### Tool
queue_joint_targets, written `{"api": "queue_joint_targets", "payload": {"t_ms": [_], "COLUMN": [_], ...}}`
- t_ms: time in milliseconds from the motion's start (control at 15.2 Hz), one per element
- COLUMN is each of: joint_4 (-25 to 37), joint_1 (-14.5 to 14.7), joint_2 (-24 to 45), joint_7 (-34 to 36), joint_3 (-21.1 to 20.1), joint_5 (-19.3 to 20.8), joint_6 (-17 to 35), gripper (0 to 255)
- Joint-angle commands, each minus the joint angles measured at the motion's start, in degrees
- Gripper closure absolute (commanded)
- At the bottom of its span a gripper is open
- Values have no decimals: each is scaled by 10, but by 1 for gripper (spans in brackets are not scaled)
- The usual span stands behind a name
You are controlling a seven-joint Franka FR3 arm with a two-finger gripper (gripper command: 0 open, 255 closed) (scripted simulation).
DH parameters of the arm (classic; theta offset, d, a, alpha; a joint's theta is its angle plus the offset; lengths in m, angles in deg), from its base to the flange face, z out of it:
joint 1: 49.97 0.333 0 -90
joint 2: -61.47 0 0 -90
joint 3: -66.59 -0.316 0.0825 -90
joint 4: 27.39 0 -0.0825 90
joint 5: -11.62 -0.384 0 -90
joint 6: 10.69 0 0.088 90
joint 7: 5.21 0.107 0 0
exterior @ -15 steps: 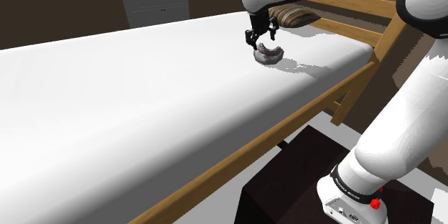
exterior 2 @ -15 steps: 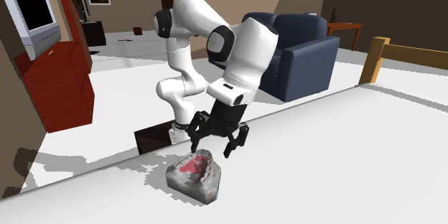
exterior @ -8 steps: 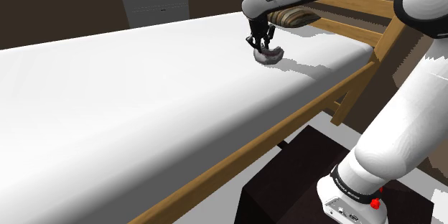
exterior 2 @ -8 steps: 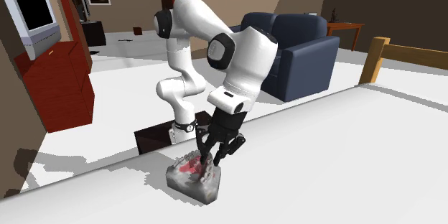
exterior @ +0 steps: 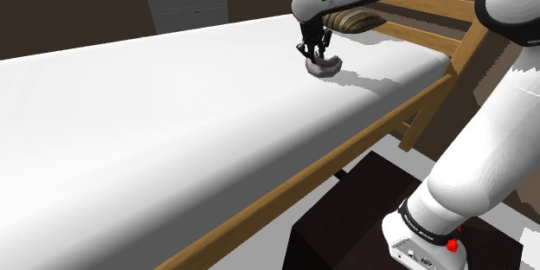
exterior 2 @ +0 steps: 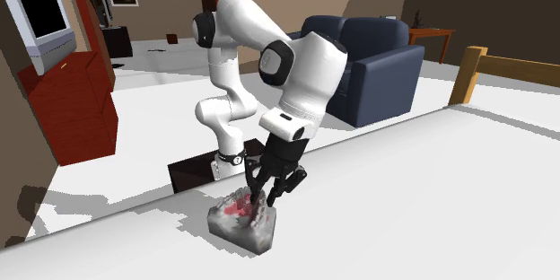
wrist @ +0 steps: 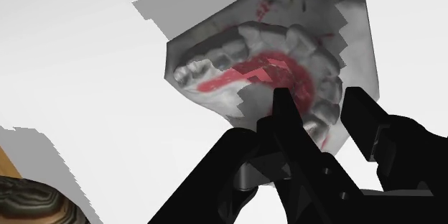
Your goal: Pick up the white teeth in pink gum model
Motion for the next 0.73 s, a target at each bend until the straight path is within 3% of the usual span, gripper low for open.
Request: {"api": "queue_joint_targets", "payload": {"t_ms": [0,660], "joint_4": [9,79], "joint_1": [0,2], "joint_2": [-2,-5], "joint_7": [-4,-30], "joint_3": [0,-2], "joint_5": [-1,-6], "joint_6": [-10,-80], "gripper": [255,255]}}
